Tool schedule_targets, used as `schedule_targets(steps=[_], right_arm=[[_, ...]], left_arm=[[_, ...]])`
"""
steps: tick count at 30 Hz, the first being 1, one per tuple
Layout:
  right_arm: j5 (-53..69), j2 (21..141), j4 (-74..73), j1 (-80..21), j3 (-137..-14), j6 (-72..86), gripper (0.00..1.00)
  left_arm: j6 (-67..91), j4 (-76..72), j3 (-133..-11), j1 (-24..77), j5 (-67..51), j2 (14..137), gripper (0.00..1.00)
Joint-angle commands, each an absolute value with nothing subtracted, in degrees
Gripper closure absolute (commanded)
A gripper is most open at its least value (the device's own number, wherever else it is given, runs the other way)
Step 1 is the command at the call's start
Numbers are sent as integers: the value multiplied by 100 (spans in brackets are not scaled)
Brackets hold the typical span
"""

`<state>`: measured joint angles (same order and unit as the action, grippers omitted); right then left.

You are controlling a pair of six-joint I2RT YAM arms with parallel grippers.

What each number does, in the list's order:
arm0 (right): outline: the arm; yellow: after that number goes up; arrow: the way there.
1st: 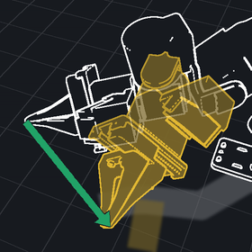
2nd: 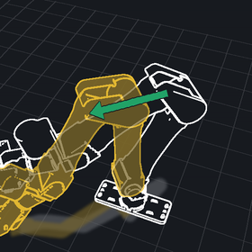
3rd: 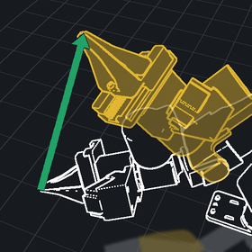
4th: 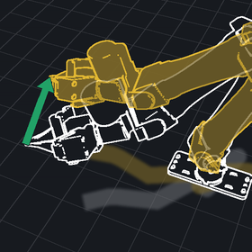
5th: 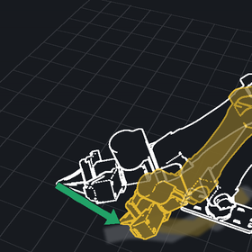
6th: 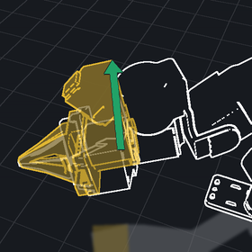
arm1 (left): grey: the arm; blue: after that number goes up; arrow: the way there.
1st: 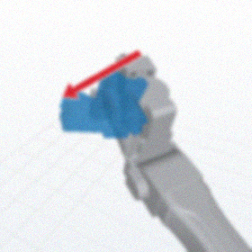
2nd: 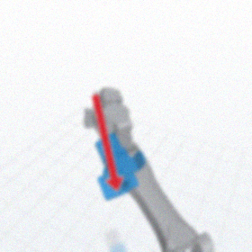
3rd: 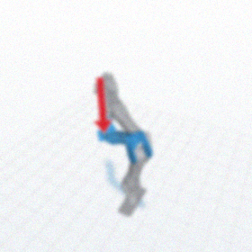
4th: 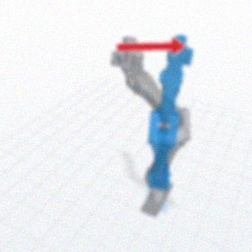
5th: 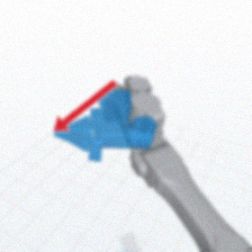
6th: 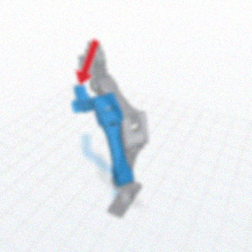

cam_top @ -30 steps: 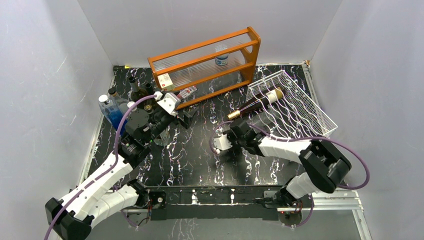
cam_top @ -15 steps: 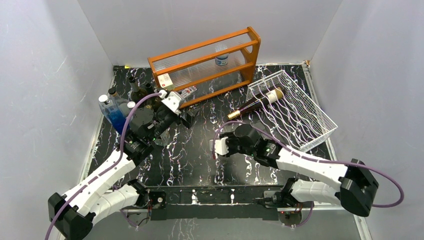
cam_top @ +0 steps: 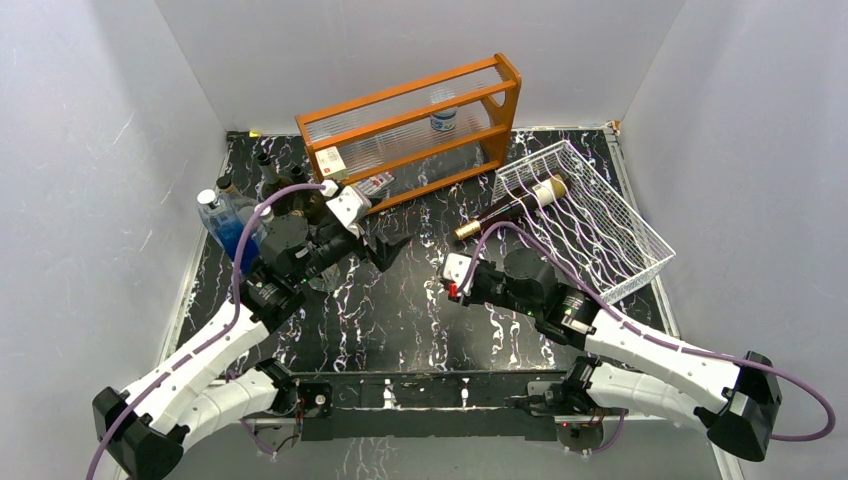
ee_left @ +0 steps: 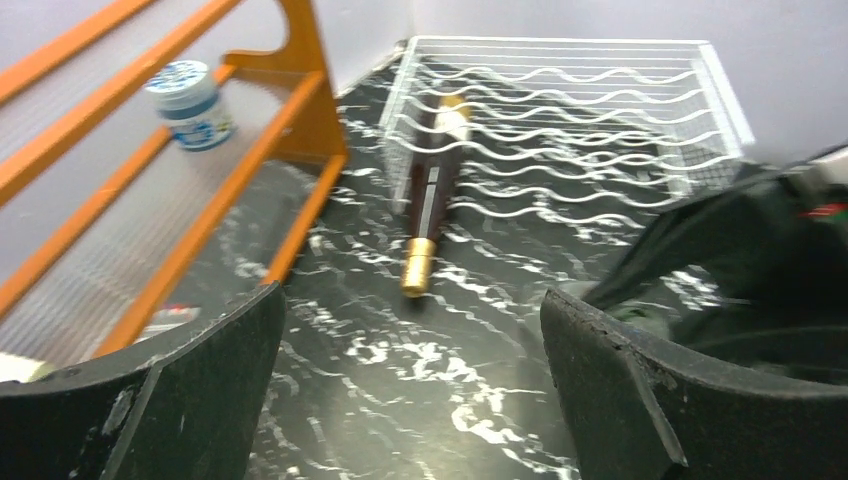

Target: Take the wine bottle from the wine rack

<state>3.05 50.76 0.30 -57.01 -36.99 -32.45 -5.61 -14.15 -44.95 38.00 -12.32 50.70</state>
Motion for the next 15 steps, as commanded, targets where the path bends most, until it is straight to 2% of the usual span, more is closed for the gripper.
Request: schedule_targets(steps=[1, 6, 11, 15], right_arm=[[183, 4940, 886, -5713, -3787, -2615, 72], [-86, 4937, 1185, -5700, -3762, -2209, 72], [-204, 5000, 1324, -5688, -3819, -1765, 71], [-297, 4957, 1359, -5652, -3853, -1429, 71]], left_arm=[[274, -748, -5060, 3823, -2505, 4919, 2], [1029, -290, -4875, 3832, -3176, 4653, 2], [1611, 40, -4647, 4048, -2526, 4644, 2], [1510, -9, -4524, 4785, -1473, 4953, 2]])
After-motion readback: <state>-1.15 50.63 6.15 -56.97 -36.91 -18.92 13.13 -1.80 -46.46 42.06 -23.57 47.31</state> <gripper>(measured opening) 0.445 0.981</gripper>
